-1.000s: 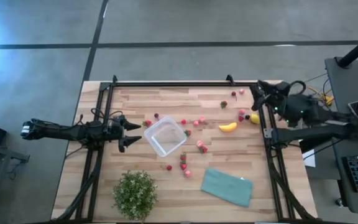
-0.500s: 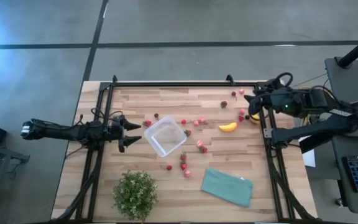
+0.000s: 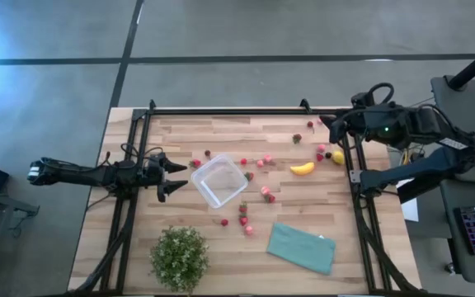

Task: Pick and placing Produce into tupperware
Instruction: Put the yellow lemon into the transparent bin

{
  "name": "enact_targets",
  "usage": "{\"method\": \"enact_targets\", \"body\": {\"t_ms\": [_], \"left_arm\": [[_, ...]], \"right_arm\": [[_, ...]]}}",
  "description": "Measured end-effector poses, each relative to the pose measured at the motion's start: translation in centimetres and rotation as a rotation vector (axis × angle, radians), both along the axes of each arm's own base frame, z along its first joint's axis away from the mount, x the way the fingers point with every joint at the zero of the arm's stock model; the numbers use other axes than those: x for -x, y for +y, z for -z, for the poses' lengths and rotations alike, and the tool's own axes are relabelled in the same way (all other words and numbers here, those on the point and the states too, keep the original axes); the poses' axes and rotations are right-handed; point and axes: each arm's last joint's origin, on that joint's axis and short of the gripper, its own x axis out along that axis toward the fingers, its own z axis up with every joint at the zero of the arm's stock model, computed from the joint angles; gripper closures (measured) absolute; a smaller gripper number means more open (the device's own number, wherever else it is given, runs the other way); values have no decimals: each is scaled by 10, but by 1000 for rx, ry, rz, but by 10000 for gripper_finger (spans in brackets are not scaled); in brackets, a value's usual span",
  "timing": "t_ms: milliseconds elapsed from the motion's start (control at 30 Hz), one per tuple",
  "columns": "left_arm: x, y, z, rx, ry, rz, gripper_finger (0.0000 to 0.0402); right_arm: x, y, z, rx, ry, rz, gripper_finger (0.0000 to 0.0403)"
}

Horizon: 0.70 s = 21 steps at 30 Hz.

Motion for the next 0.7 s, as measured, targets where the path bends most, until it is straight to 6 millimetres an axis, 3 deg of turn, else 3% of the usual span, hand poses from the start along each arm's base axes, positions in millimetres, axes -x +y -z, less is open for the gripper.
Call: {"method": "enact_targets", "body": {"t_ms": [233, 367, 500, 700], "left_arm": [[0, 0, 0, 0, 1, 0, 109], [0, 0, 0, 0, 1, 0, 109], [0, 0, 0, 0, 1, 0, 109], [0, 0, 0, 0, 1, 0, 109]], "right_arm": [[-18, 0, -10, 3, -100, -1, 152], [-29, 1, -6, -11, -54, -48, 152], [-37, 1, 6, -36, 66, -67, 152], [-44, 4, 42, -277, 377, -21, 152]]}}
